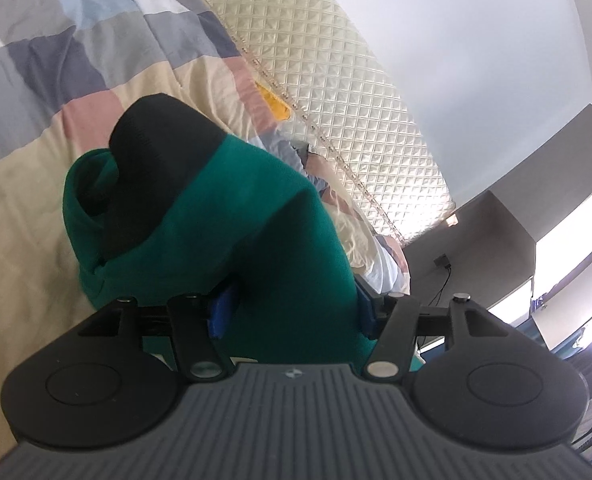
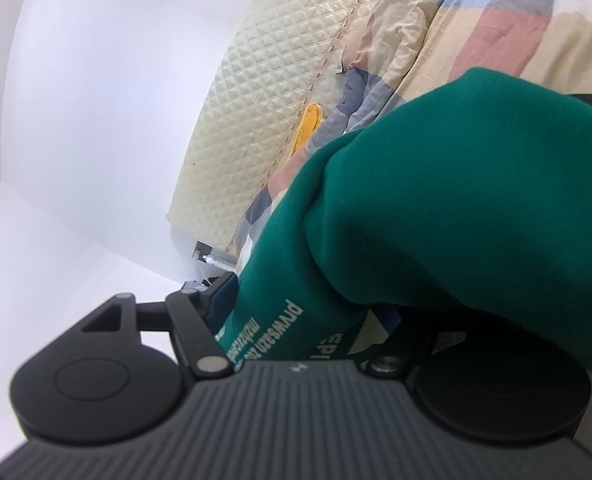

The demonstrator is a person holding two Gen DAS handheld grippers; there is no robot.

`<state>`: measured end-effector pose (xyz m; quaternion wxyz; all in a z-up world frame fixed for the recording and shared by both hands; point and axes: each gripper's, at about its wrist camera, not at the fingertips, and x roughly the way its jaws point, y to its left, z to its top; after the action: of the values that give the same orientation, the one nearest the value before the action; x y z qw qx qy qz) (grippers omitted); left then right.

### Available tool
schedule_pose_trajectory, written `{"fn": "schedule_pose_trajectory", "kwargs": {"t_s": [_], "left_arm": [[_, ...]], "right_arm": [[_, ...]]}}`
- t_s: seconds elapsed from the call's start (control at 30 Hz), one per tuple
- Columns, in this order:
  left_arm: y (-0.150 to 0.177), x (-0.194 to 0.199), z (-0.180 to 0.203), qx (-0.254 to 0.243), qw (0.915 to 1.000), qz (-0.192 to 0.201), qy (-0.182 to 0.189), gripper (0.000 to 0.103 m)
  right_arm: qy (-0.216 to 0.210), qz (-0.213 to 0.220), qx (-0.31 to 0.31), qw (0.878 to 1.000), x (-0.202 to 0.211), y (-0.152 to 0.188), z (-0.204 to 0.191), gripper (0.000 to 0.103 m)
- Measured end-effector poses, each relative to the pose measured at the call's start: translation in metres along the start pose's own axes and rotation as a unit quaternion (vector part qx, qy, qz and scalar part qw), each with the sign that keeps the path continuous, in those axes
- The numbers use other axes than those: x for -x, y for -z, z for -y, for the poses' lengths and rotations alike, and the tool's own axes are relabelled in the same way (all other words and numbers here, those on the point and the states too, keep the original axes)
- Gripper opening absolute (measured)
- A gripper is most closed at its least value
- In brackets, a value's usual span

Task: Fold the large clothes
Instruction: 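Lay the rolled green hoodie down and open both grippers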

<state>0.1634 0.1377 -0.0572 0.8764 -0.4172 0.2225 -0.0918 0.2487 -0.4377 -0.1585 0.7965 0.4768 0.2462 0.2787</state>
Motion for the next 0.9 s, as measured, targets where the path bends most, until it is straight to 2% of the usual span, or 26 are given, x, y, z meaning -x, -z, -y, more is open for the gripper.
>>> {"fn": "schedule_pose_trajectory", "kwargs": {"t_s": [0.17,0.4,0.57,0.7,0.83,0.9], "left_arm": [[-0.013,-0.026,0.001,-0.007,0.9999,-0.007,-0.003,0.064],[-0.029,-0.066,-0.006,-0.011,0.9997,0.005,0.022,0.065],[-0.040,-0.097,-0.017,-0.025,0.9985,0.026,0.042,0.066],[-0.045,-0.118,-0.028,-0.056,0.9973,0.040,0.025,0.066],[-0.051,-0.145,-0.053,-0.024,0.9995,0.021,0.003,0.066],[-0.055,-0.156,-0.061,-0.029,0.9994,0.016,-0.011,0.066]], "right_arm": [[0.022,-0.017,-0.003,1.000,-0.025,-0.017,0.004,0.074],[0.048,-0.019,-0.005,0.999,-0.067,-0.046,0.011,0.075],[0.055,-0.021,0.000,0.998,-0.095,-0.063,0.018,0.085],[0.047,-0.014,0.041,0.998,-0.106,-0.068,0.017,0.086],[0.042,-0.022,0.102,0.994,-0.120,-0.070,0.017,0.084],[0.055,-0.016,0.134,0.989,-0.124,-0.071,0.016,0.084]]}}
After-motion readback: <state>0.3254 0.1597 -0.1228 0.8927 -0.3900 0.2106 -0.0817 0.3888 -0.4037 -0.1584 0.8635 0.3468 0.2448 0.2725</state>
